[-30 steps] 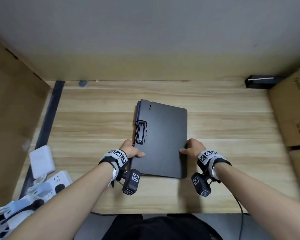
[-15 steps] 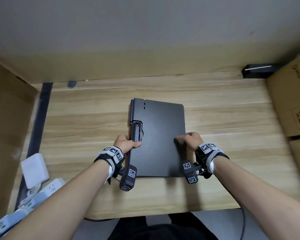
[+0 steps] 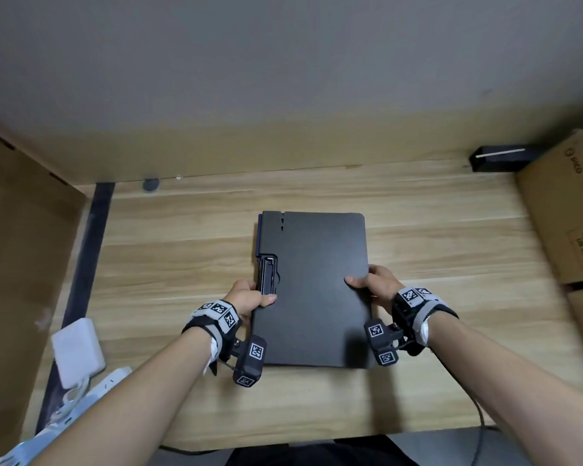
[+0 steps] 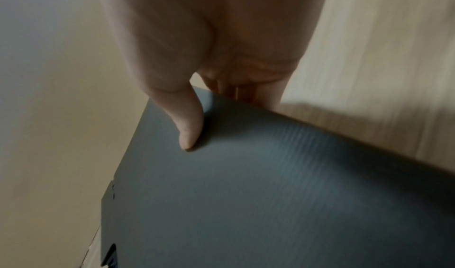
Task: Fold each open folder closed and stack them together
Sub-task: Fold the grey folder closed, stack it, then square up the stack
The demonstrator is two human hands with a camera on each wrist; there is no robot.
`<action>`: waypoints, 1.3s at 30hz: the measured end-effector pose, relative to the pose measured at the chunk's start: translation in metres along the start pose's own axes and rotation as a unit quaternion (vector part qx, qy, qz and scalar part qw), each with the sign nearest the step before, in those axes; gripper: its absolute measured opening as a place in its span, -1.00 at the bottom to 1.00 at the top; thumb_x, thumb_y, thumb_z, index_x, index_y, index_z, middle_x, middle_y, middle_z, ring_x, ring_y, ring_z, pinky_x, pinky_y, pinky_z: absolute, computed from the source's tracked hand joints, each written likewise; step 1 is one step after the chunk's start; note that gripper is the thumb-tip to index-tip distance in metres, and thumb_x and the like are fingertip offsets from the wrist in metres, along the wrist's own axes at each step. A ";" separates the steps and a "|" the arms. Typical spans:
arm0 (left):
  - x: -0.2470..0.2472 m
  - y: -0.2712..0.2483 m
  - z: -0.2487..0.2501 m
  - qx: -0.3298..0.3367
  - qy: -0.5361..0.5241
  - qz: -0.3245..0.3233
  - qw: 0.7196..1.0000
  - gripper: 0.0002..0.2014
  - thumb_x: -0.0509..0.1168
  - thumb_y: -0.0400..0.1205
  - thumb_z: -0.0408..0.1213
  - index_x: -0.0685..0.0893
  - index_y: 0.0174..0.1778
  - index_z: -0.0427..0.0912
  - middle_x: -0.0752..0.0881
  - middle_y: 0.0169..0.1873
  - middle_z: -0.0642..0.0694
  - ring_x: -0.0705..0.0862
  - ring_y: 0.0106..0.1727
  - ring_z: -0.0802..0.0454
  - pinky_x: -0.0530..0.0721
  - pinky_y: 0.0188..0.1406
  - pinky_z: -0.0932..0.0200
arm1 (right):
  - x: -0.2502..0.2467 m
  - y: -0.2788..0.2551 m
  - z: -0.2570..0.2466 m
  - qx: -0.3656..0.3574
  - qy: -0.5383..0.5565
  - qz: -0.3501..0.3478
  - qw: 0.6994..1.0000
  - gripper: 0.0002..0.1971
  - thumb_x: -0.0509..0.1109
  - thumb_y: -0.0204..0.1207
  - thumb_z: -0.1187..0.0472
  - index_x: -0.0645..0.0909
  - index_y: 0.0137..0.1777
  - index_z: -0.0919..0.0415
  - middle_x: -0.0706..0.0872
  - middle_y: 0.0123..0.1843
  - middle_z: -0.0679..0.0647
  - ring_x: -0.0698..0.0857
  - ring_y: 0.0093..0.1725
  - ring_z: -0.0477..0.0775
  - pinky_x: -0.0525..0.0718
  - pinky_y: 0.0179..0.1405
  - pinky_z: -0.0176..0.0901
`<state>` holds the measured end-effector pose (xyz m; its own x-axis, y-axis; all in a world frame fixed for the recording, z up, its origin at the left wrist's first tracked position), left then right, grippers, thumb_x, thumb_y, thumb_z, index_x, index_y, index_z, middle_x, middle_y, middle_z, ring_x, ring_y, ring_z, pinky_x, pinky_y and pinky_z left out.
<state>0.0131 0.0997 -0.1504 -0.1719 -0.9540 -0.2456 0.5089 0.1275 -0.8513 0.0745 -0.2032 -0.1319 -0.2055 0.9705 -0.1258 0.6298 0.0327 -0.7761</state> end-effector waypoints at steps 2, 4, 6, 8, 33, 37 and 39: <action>-0.001 -0.005 0.002 0.008 -0.003 -0.002 1.000 -0.61 0.55 0.51 -0.30 0.68 0.23 -0.28 0.82 0.00 -0.23 0.80 -0.10 -0.15 0.79 -0.05 -0.05 | 0.002 0.000 -0.010 -0.035 -0.043 -0.008 0.998 -0.67 0.48 0.49 0.43 0.66 0.26 0.35 0.81 0.13 0.20 0.78 0.11 0.22 0.75 0.11 0.04; -0.002 -0.009 0.004 0.038 -0.002 -0.002 0.999 -0.51 0.57 0.47 -0.22 0.67 0.29 -0.29 0.81 0.03 -0.15 0.79 -0.01 -0.07 0.76 0.01 0.08 | 0.003 -0.003 -0.021 -0.061 -0.062 -0.006 0.996 -0.66 0.45 0.50 0.46 0.66 0.28 0.36 0.81 0.15 0.23 0.78 0.12 0.24 0.73 0.16 0.04; -0.006 -0.012 0.012 0.083 -0.008 0.005 0.997 -0.40 0.59 0.40 -0.11 0.65 0.34 -0.23 0.80 0.16 -0.11 0.78 0.13 -0.01 0.69 0.26 0.06 | 0.003 -0.009 -0.032 -0.087 -0.063 -0.004 0.994 -0.68 0.43 0.51 0.48 0.66 0.27 0.34 0.81 0.14 0.23 0.79 0.07 0.23 0.74 0.03 -0.03; -0.007 -0.014 0.026 0.111 -0.042 0.002 0.993 -0.45 0.60 0.42 -0.11 0.64 0.30 -0.16 0.79 0.19 -0.10 0.76 0.17 0.01 0.66 0.33 0.05 | 0.003 -0.013 -0.039 -0.107 -0.060 -0.012 0.992 -0.67 0.42 0.51 0.50 0.64 0.27 0.31 0.80 0.14 0.22 0.79 0.07 0.22 0.76 0.00 -0.05; -0.019 -0.107 0.147 0.340 -0.134 0.171 0.915 -0.51 0.69 0.27 -0.40 0.65 -0.01 0.02 0.81 -0.06 0.06 0.78 0.00 0.13 0.70 -0.07 0.30 | -0.050 -0.058 -0.142 -0.345 -0.057 0.012 0.937 -0.66 0.55 0.50 0.25 0.65 0.26 0.20 0.82 0.14 0.03 0.79 0.16 0.02 0.75 0.18 -0.09; -0.026 -0.118 0.161 0.350 -0.096 0.117 0.925 -0.44 0.68 0.32 -0.34 0.64 0.20 -0.09 0.79 0.04 0.07 0.77 0.06 0.20 0.68 -0.06 0.41 | -0.052 -0.090 -0.177 -0.387 -0.002 0.051 0.921 -0.77 0.54 0.51 0.18 0.67 0.14 0.09 0.81 0.05 -0.08 0.78 -0.01 -0.21 0.66 0.07 -0.21; -0.033 -0.125 0.166 0.348 -0.094 0.089 0.928 -0.44 0.67 0.35 -0.32 0.63 0.24 -0.08 0.79 0.11 0.04 0.76 0.11 0.18 0.70 0.09 0.31 | -0.058 -0.105 -0.197 -0.406 0.040 0.093 0.908 -0.75 0.48 0.57 0.06 0.67 0.17 0.16 0.75 0.06 -0.10 0.71 0.00 -0.18 0.61 0.19 -0.13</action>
<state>0.0949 0.0697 0.0414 0.0841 -0.9738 -0.2115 0.9485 0.1433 -0.2826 0.1677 -0.2156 0.0787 -0.0042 0.9904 -0.1382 0.9996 0.0001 -0.0295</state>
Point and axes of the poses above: each hand's wrist, its own y-axis towards the middle knuckle, its own x-axis out of the palm, z = x × y, the point moved 8 cm from there along y, towards the middle knuckle
